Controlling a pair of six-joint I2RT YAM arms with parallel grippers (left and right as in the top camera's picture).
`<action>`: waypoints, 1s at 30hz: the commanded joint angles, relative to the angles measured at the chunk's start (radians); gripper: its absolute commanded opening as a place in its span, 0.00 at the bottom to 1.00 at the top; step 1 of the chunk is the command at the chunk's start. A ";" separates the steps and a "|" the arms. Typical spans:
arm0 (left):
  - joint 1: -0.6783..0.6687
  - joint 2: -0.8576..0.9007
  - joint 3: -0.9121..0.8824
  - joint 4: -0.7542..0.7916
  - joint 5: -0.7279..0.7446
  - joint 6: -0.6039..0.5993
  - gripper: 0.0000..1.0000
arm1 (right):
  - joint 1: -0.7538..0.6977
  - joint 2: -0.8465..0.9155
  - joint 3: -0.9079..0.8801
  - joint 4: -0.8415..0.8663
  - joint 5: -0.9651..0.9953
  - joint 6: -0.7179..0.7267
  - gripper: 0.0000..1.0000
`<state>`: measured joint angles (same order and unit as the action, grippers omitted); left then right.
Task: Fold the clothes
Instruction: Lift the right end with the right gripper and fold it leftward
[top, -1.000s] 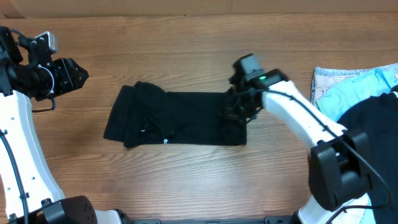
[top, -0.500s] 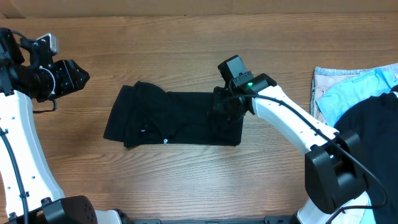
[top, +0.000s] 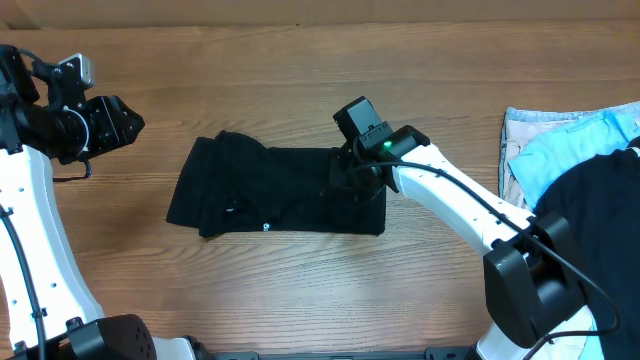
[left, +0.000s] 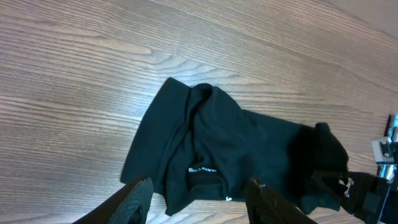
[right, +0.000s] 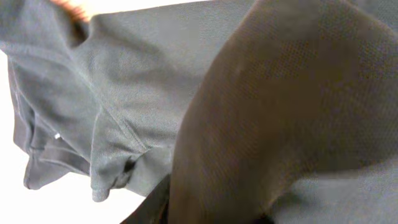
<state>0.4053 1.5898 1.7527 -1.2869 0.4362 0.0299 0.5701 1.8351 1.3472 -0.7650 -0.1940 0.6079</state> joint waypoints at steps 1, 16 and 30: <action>-0.001 0.000 -0.014 0.001 0.001 0.012 0.52 | 0.004 -0.026 0.001 0.003 -0.027 -0.005 0.55; -0.001 0.000 -0.014 0.007 0.001 0.011 0.59 | -0.154 -0.047 0.011 -0.043 -0.029 0.039 0.04; -0.013 0.000 -0.014 0.013 0.001 0.011 0.60 | -0.041 0.181 -0.051 0.068 -0.332 0.148 0.09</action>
<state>0.4049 1.5898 1.7527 -1.2766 0.4362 0.0299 0.4736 1.9656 1.3128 -0.7315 -0.3603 0.7502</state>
